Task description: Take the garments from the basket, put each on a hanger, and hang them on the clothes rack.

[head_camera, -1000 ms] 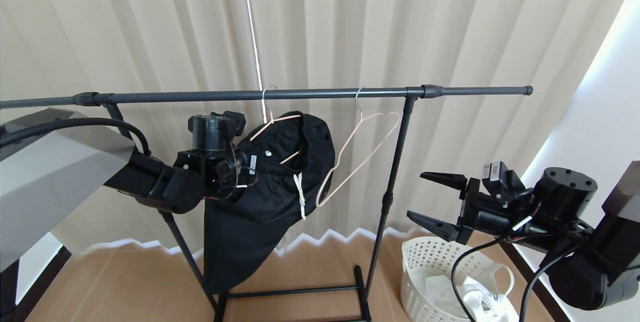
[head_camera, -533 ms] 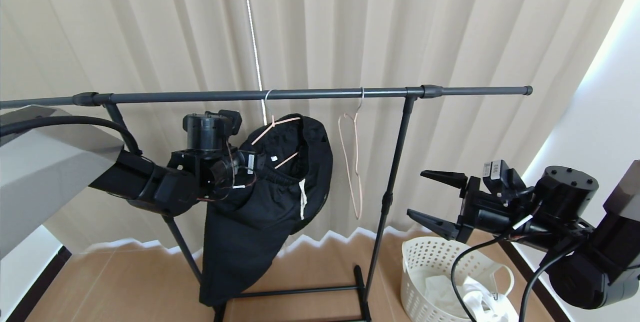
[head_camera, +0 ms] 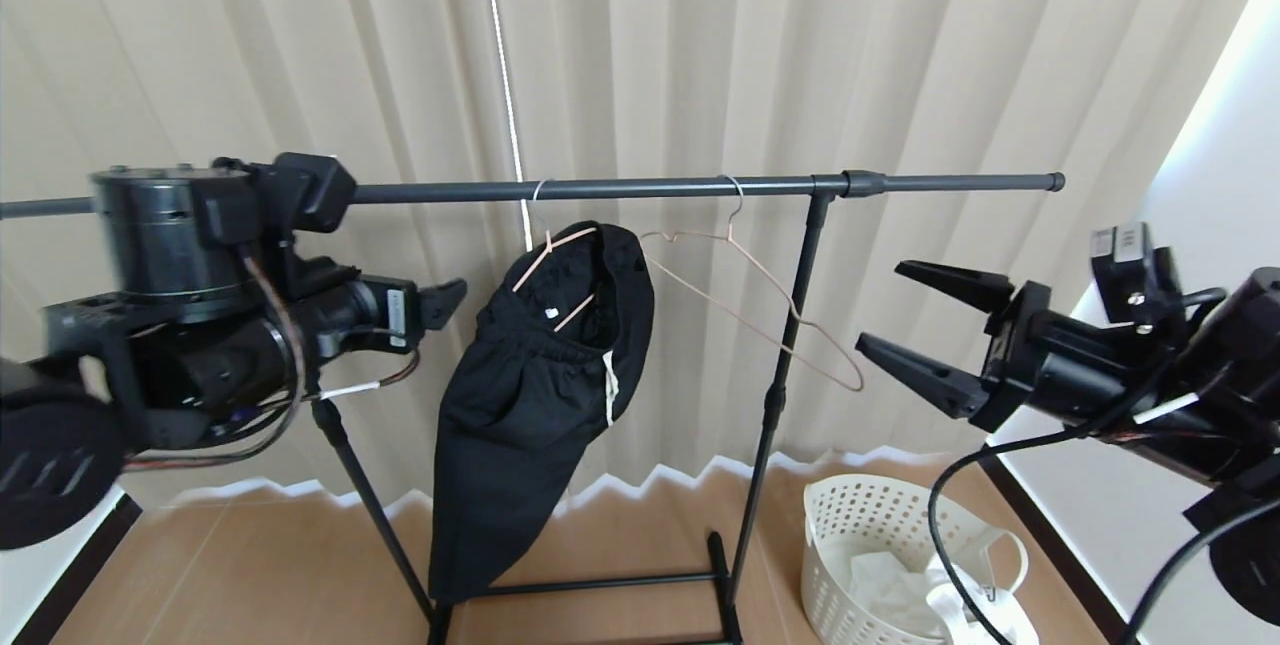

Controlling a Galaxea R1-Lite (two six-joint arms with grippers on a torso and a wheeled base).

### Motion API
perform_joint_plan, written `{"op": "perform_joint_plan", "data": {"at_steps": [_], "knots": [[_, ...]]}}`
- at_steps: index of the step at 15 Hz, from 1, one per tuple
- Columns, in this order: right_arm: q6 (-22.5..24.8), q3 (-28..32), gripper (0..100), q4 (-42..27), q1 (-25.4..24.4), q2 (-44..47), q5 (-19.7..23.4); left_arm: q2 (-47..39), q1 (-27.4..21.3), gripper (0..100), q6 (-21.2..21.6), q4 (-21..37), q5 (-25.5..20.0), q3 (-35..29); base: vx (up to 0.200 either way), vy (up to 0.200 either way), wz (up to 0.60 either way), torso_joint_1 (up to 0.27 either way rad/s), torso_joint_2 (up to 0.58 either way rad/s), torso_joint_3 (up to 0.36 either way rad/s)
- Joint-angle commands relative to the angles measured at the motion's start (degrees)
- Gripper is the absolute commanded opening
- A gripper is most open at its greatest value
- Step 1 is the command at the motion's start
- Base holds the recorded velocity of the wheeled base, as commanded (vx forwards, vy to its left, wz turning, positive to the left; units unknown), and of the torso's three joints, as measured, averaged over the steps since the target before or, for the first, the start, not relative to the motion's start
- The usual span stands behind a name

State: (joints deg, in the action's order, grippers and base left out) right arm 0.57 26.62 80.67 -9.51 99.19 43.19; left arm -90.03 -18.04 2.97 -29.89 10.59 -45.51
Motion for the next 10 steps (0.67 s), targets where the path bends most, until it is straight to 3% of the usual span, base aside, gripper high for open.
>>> {"op": "perform_joint_plan", "data": {"at_steps": [1,2,3,5,6,7,10], "knots": [[-1.98,0.27,100,-22.57,1.16,-26.33,-3.20,23.32,-0.24,100,0.28,3.61,-1.98,14.66,0.000,0.000,0.00,0.000,0.00,0.000],[-1.89,1.32,100,-28.99,1.25,-29.94,-4.34,26.31,-0.24,100,0.45,4.75,-1.98,16.68,0.000,0.000,0.00,0.000,0.00,0.000],[-1.63,2.47,100,-41.64,1.33,-36.79,-8.47,33.07,-0.24,100,0.45,7.83,-1.98,21.51,0.000,0.000,0.00,0.000,0.00,0.000],[-1.01,0.18,100,-52.10,1.25,-44.53,-16.82,42.39,-0.24,100,0.54,10.91,-1.98,28.90,0.000,0.000,0.00,0.000,0.00,0.000],[-1.01,0.18,100,-52.10,1.25,-44.53,-16.82,42.39,-0.24,100,0.54,10.91,-1.98,28.90,0.000,0.000,0.00,0.000,0.00,0.000],[1.80,-7.90,100,-55.35,1.25,-50.94,-23.77,50.13,-0.15,100,0.98,12.75,-1.89,35.58,0.000,0.000,0.00,0.000,0.00,0.000],[5.32,-20.12,100,-55.62,1.25,-60.35,-28.25,57.68,0.02,100,1.42,18.73,-1.89,38.56,0.000,0.000,0.00,0.000,0.00,0.000]]}}
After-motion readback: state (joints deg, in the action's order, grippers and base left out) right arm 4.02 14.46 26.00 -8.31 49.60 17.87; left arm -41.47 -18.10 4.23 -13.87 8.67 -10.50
